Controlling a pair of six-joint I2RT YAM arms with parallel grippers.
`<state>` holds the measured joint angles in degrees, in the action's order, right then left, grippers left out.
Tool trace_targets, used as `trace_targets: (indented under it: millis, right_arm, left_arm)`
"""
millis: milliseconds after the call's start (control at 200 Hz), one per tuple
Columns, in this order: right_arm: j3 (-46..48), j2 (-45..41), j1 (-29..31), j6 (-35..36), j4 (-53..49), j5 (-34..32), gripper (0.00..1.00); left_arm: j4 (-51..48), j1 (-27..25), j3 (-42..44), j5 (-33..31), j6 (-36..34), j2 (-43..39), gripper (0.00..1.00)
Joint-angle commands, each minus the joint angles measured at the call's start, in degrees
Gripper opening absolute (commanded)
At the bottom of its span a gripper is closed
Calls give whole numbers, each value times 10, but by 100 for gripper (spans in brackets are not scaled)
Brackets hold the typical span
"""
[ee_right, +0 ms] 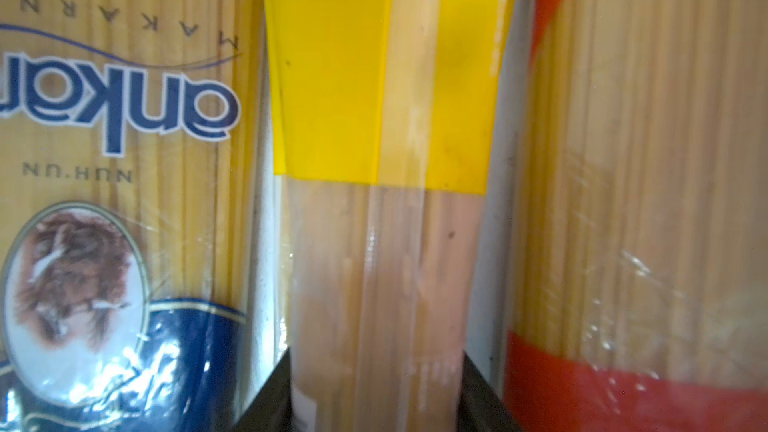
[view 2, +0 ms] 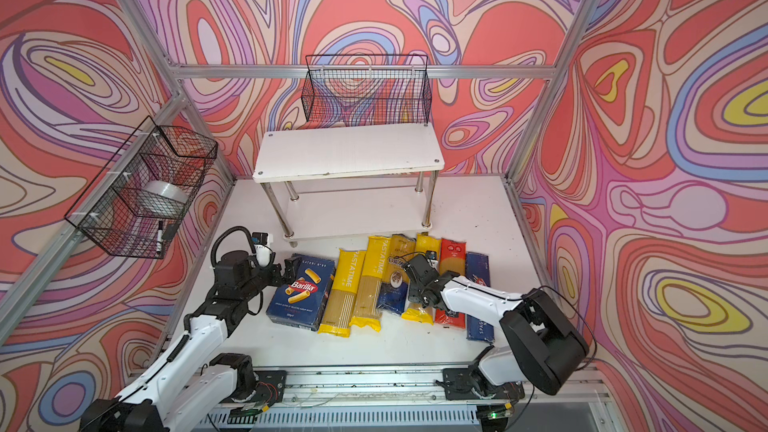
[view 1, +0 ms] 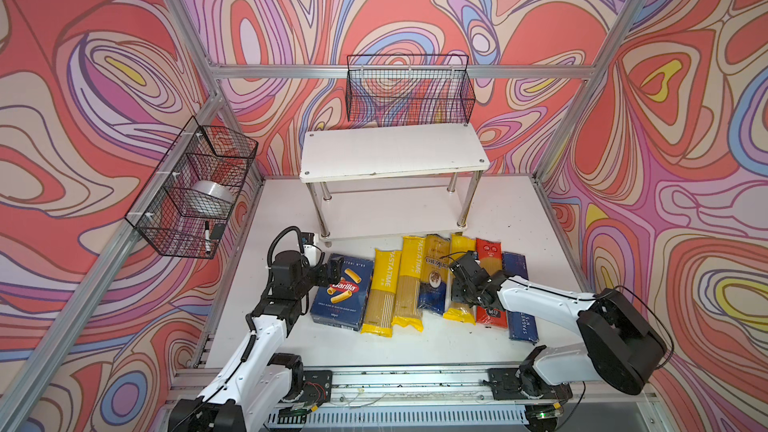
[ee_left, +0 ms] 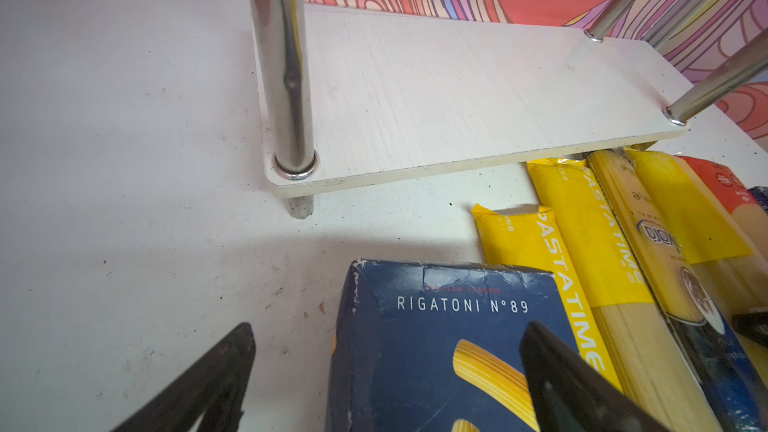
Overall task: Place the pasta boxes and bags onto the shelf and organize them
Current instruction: 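Descend the right gripper and close it on the yellow-topped spaghetti bag, then lift the yellow-topped spaghetti bag upright with the right gripper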
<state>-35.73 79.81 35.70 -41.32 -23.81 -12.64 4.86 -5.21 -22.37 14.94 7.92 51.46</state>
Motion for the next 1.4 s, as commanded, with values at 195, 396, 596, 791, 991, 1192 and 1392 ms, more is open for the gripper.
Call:
trace_targets:
  millis: [195,396,596,791,991,1192,1392]
  right_arm:
    - [21,-21,4,-4,-45,10,32]
    - [13,-25,3,7,-57,10,22]
    - [24,-73,3,8,-58,14,9]
    - [18,-123,4,7,-89,17,1]
    - [12,-179,3,3,-106,24,0]
    - [-8,-198,3,14,-135,24,0]
    - [-18,-215,4,22,-130,19,0]
  left_arm:
    - [-12,-1,-13,-7,-4,1,100]
    - [-11,-1,-13,-7,-4,1,100]
    - [-11,-1,-13,-8,-3,0,100]
    - [-11,-1,-14,-5,-4,0,100]
    - [-12,-1,-13,-5,-4,-1,100]
    - [-12,-1,-13,-4,-5,-1,100]
    - [-12,-2,-14,-9,-3,0,100]
